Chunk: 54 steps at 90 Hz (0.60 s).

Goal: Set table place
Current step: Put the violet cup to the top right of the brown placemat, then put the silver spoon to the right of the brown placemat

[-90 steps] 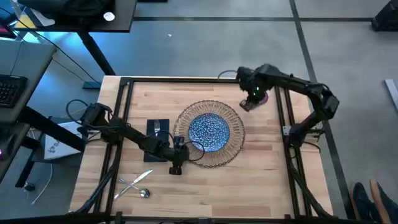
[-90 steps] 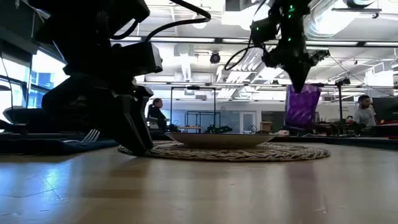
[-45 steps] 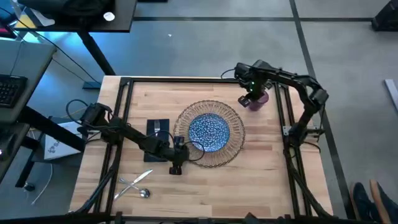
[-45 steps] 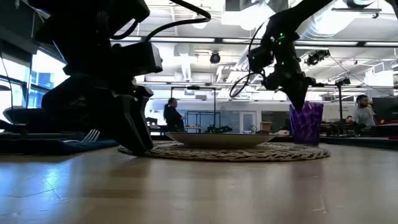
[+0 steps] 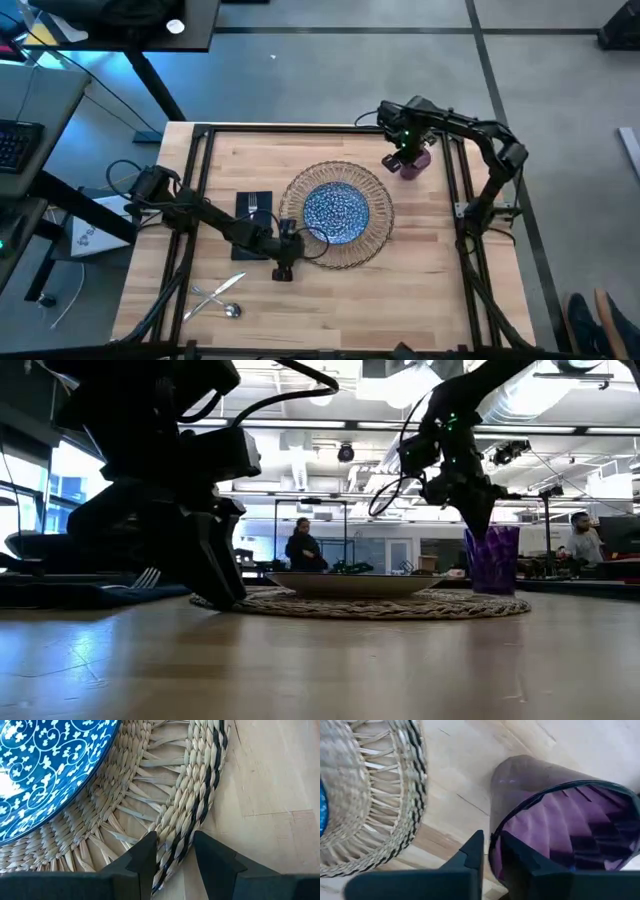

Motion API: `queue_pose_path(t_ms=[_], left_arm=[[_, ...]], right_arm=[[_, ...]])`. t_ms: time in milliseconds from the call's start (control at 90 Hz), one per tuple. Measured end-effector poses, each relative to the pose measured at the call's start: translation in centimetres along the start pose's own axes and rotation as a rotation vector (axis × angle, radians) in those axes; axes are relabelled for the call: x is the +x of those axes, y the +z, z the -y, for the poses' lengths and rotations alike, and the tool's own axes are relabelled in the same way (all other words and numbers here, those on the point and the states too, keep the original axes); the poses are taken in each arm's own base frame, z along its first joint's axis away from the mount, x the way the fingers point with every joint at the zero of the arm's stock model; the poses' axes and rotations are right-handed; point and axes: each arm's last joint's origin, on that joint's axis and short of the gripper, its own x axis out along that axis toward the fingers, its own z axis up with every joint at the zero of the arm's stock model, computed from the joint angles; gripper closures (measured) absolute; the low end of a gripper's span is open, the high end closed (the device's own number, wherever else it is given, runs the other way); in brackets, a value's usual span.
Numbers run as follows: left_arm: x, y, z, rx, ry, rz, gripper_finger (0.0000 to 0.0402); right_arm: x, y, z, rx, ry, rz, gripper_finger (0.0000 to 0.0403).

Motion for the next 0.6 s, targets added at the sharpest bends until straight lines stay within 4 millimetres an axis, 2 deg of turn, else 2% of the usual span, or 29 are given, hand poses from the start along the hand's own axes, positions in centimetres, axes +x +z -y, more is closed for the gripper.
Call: queue_pose_path(t_ms=[178,367,467,600], left_arm=[[0.0,0.0,0.0,0.000,0.001,0.000,0.0287],[0.0,0.0,0.0,0.009,0.002,0.001,0.0287],[0.0,0.0,0.0,0.010,0.002,0.003,0.0287],[0.0,0.0,0.0,0.011,0.001,0.003,0.0287]], right_arm=[[0.0,0.0,0.1,0.017,-0.043,0.011,0.0280],[-0.4,-0.1,-0.4,-0.009,-0.051,0.026,0.0242],[-1.7,0.0,-0.9,-0.014,-0.047,0.061,0.0229],[-4.5,0.0,-1.7,-0.013,-0.038,0.131,0.0220]])
